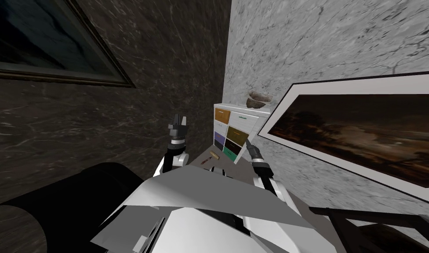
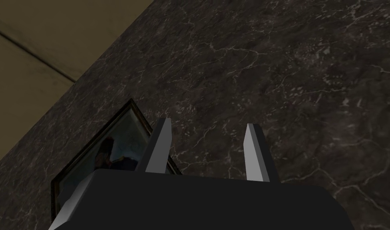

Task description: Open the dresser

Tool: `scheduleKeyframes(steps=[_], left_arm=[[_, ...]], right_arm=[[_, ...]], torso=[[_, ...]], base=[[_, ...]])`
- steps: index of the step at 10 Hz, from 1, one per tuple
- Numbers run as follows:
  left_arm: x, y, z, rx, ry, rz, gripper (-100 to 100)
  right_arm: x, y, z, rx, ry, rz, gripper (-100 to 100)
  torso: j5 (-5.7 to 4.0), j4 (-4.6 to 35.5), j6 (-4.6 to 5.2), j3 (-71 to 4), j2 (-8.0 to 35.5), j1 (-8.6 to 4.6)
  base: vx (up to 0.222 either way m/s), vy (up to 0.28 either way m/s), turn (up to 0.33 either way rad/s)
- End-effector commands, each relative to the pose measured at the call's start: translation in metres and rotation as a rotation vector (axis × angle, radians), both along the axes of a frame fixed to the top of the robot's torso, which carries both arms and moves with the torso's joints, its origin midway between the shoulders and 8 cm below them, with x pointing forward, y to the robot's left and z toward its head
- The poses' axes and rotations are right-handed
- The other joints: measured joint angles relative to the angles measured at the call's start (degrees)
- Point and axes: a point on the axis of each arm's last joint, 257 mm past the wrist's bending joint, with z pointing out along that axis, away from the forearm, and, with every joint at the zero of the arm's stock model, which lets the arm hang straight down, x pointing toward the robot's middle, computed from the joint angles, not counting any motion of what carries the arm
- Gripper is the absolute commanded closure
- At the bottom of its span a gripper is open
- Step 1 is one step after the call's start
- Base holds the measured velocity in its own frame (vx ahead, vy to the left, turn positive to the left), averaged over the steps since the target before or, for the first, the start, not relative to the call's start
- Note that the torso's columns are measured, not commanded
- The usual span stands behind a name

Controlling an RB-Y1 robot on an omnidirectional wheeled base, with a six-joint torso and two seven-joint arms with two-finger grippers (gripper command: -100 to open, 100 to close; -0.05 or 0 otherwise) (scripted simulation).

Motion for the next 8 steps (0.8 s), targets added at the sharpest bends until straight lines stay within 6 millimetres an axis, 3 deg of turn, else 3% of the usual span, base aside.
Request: scheduleKeyframes(steps=[1, 3, 4, 6, 7, 8], left_arm=[[0.000, 0.000, 0.000, 0.000, 0.000, 0.000, 0], [0.000, 0.000, 0.000, 0.000, 0.000, 0.000, 0], [0.000, 0.000, 0.000, 0.000, 0.000, 0.000, 0], [0.000, 0.000, 0.000, 0.000, 0.000, 0.000, 0], [0.000, 0.000, 0.000, 0.000, 0.000, 0.000, 0], [0.000, 0.000, 0.000, 0.000, 0.000, 0.000, 0]], right_arm=[[0.006, -0.007, -0.031, -0.094, 0.080, -0.041, -100], [0.007, -0.007, -0.033, -0.144, 0.082, -0.050, -100], [0.010, -0.013, -0.053, -0.189, 0.133, -0.075, -100], [0.010, -0.013, -0.054, -0.229, 0.133, -0.082, -100], [0.012, -0.021, -0.074, -0.279, 0.184, -0.110, -100], [0.012, -0.021, -0.073, -0.308, 0.181, -0.113, -100]], torso=[[0.02, 0.0, -0.01, 0.0, 0.0, 0.06], [0.01, 0.0, -0.02, 0.0, 0.0, 0.00], [-0.02, 0.0, -0.01, 0.1, 0.2, -0.07], [0.00, 0.0, -0.01, 0.0, 0.0, -0.02], [-0.02, 0.0, -0.01, 0.1, 0.1, -0.10], [-0.01, 0.0, 0.00, 0.0, 0.0, -0.02]], base=[[0.123, 0.055, -0.053], [0.072, 0.037, -0.014], [0.087, 0.054, -0.052], [0.060, 0.024, -0.018], [0.067, 0.027, -0.053], [0.082, 0.032, -0.030]])
